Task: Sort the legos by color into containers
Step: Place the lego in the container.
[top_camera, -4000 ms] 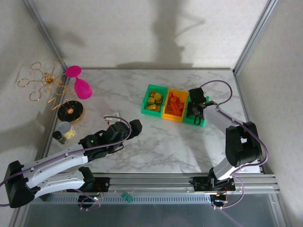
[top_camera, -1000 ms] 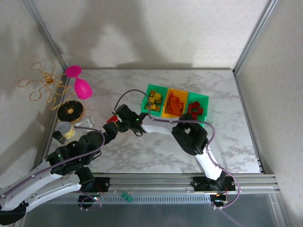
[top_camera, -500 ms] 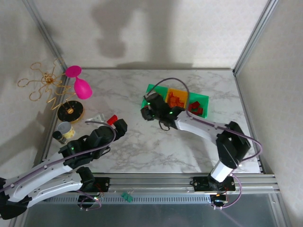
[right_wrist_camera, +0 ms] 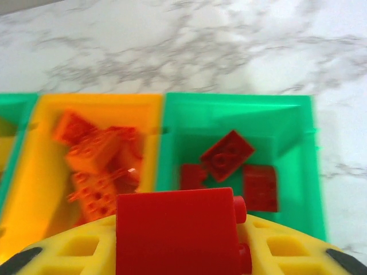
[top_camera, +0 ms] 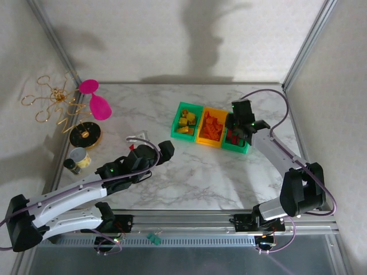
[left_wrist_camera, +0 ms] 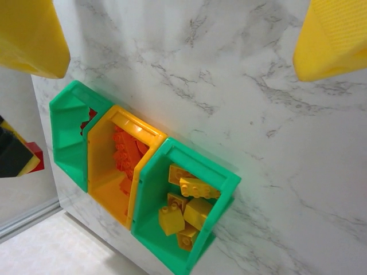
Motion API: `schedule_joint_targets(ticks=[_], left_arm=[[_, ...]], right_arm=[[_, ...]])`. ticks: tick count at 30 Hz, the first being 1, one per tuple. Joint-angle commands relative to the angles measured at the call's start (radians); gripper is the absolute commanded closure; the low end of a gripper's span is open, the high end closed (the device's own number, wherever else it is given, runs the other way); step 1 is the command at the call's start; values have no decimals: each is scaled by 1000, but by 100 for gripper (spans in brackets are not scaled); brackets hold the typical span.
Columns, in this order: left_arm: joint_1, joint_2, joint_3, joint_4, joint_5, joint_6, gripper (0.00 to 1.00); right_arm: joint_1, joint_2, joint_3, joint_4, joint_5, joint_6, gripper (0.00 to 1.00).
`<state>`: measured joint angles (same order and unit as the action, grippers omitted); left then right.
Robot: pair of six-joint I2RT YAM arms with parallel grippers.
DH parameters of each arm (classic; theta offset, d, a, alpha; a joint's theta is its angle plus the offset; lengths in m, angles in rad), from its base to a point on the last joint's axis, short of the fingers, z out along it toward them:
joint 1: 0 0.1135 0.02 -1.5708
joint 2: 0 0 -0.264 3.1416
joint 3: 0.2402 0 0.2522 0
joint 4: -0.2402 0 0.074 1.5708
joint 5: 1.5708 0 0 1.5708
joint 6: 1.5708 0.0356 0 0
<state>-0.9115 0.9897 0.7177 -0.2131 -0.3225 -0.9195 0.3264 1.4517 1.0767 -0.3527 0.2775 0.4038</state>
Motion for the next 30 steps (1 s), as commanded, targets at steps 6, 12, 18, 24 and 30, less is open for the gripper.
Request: schedule_joint_targets(ticks=[6, 12, 18, 24, 30], left_arm=[[9, 43, 5, 85, 25, 53, 1], [8, 34, 9, 47, 4, 51, 0], [8, 1, -4, 35, -14, 44, 0], [8, -53, 5, -25, -55, 38, 0], [10, -129, 15, -125, -103, 6, 0]], right_arm=[[-68, 128, 17, 32, 17, 12, 62], [-70, 177, 50, 29, 58, -9, 50], [-63, 116, 47, 20, 32, -23, 37], [3, 33, 60, -5, 17, -45, 31], [155, 34, 81, -21, 7, -25, 26]])
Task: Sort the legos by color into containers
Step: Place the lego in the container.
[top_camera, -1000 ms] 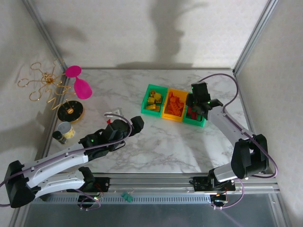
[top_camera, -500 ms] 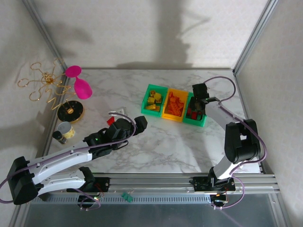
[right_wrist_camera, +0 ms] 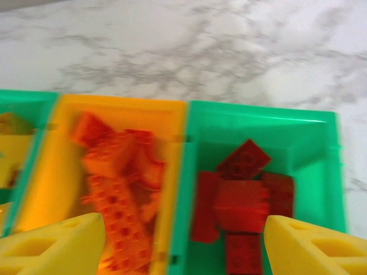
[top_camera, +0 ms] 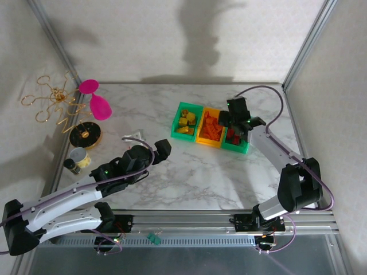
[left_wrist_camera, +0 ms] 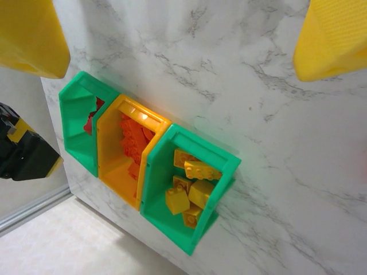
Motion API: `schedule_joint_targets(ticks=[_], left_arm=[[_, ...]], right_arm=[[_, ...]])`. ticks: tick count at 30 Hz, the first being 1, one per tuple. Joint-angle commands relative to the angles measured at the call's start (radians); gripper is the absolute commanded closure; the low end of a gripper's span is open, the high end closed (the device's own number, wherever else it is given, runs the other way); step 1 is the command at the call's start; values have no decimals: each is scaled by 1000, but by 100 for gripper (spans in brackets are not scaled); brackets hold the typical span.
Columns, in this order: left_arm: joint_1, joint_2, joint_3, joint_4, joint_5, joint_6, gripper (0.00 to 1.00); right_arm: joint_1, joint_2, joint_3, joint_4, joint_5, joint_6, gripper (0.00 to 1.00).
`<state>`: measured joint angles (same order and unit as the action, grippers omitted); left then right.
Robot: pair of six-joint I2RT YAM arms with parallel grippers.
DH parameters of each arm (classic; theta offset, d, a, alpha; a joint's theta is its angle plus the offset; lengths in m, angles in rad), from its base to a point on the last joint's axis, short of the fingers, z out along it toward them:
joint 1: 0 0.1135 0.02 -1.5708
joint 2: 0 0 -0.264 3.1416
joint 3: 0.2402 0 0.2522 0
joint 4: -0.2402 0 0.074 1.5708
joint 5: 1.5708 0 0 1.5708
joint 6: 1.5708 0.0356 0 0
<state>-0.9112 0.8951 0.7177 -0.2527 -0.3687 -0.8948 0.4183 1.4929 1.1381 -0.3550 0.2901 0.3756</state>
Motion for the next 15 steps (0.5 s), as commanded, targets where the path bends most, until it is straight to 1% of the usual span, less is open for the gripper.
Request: schedule_joint_targets(ticks=[1, 6, 7, 8, 10, 12, 15], left_arm=[[9, -45, 17, -103, -60, -20, 0], [12, -107, 38, -225, -96, -51, 0], [12, -119, 40, -244, -101, -56, 0], [13, -135, 43, -267, -110, -66, 0], [13, -169, 50, -312, -128, -84, 0], [15, -203, 59, -365, -147, -104, 0], [15, -246, 89, -451, -180, -125, 0]], right_arm=[[93, -2, 22, -14, -5, 4, 25], [254, 57, 41, 35, -29, 23, 20], [271, 73, 52, 44, -32, 31, 19], [321, 97, 66, 52, -36, 39, 18], [382, 148, 103, 70, -52, 38, 17], [445, 204, 141, 100, -59, 14, 16], [510, 273, 181, 166, -80, -44, 14]])
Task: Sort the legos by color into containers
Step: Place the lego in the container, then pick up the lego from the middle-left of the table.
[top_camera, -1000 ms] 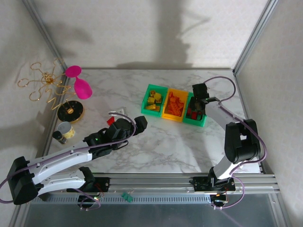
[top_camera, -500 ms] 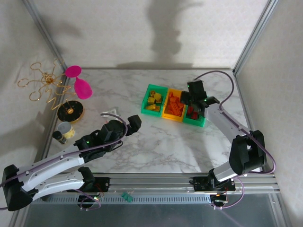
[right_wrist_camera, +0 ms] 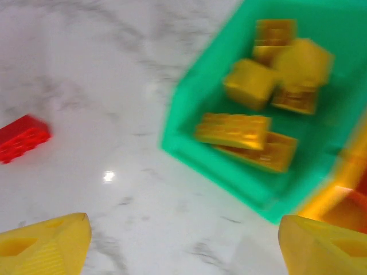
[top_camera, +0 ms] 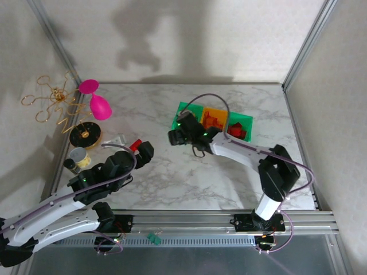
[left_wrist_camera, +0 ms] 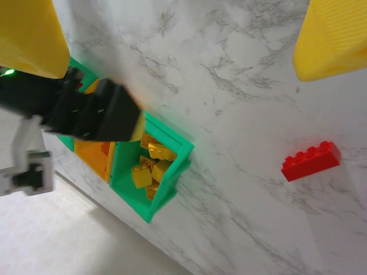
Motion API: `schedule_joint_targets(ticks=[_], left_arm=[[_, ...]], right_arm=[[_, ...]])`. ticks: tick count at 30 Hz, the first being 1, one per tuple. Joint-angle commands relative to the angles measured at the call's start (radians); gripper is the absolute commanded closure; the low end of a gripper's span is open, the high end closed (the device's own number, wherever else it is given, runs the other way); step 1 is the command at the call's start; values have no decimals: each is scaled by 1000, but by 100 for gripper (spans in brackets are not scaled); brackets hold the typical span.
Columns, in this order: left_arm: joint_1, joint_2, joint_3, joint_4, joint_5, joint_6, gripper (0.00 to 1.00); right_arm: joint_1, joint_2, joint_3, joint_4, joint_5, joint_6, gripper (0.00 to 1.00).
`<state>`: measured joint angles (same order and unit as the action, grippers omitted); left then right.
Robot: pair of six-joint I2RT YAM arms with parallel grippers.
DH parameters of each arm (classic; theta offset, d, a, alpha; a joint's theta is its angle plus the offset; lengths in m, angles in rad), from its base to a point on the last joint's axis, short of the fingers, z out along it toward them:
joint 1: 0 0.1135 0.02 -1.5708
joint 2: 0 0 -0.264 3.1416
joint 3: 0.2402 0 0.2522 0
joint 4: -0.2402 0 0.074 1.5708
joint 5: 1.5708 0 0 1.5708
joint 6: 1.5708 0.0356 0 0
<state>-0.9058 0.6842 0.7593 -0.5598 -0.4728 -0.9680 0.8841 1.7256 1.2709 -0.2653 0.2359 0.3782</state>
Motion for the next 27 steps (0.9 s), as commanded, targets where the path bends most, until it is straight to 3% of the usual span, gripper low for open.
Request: schedule_joint_targets(ticks=[1, 8, 16, 27], left_arm=[[11, -49, 58, -169, -88, -57, 0], [14, -122, 113, -285, -151, -94, 0], [13, -147, 97, -291, -180, -103, 0], [12, -129, 40, -224, -187, -108, 0]], right_arm=[[58, 61, 56, 106, -44, -73, 13], [99, 252, 156, 258, -192, -204, 8], [99, 446, 303, 319, -287, -279, 2], [114, 633, 484, 303, -264, -310, 1]])
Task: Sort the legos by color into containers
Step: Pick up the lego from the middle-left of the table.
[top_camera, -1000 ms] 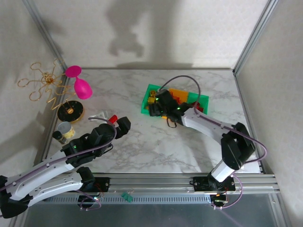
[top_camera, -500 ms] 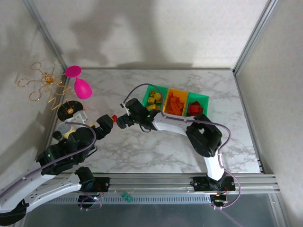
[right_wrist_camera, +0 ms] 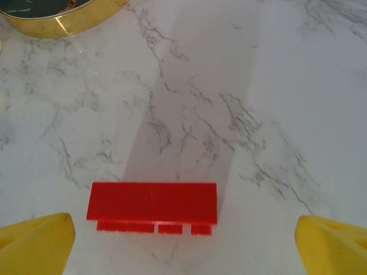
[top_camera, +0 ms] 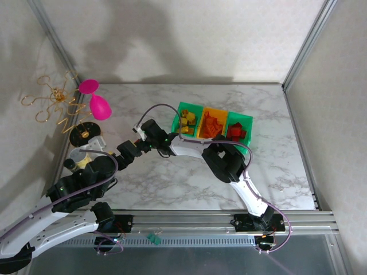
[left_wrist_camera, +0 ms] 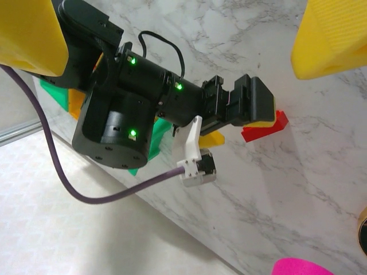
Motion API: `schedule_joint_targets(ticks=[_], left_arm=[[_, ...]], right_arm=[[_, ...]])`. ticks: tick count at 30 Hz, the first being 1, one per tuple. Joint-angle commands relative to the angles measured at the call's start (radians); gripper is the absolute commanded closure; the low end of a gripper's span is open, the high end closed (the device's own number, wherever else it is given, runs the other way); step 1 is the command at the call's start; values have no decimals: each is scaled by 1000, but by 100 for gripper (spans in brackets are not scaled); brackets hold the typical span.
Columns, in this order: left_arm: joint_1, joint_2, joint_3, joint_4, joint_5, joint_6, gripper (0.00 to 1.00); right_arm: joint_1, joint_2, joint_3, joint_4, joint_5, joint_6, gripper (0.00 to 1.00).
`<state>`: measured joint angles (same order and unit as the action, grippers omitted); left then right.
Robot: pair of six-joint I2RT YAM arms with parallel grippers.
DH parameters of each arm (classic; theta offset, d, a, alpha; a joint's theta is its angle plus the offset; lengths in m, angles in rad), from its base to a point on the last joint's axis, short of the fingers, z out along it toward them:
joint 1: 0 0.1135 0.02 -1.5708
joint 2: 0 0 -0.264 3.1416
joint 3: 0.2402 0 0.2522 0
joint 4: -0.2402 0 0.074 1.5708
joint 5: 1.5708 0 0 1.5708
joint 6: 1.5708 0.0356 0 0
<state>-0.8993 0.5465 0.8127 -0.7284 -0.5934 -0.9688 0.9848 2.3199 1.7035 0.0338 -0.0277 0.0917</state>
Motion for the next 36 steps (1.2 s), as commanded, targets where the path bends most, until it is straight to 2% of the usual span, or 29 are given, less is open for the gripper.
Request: schedule_joint_targets(ticks=[1, 14, 21, 26, 36], left_arm=[[7, 14, -15, -53, -66, -111, 0], [8, 32, -28, -39, -66, -129, 0], [8, 26, -35, -40, -67, -136, 0], [8, 21, -35, -44, -65, -136, 0], [8, 26, -35, -32, -63, -127, 0]], right_arm=[[16, 50, 64, 2, -7, -26, 1], [37, 169, 207, -62, -15, -52, 2], [72, 186, 210, -49, 91, -33, 2], [70, 190, 211, -48, 138, -15, 10], [69, 168, 212, -59, 202, 16, 36]])
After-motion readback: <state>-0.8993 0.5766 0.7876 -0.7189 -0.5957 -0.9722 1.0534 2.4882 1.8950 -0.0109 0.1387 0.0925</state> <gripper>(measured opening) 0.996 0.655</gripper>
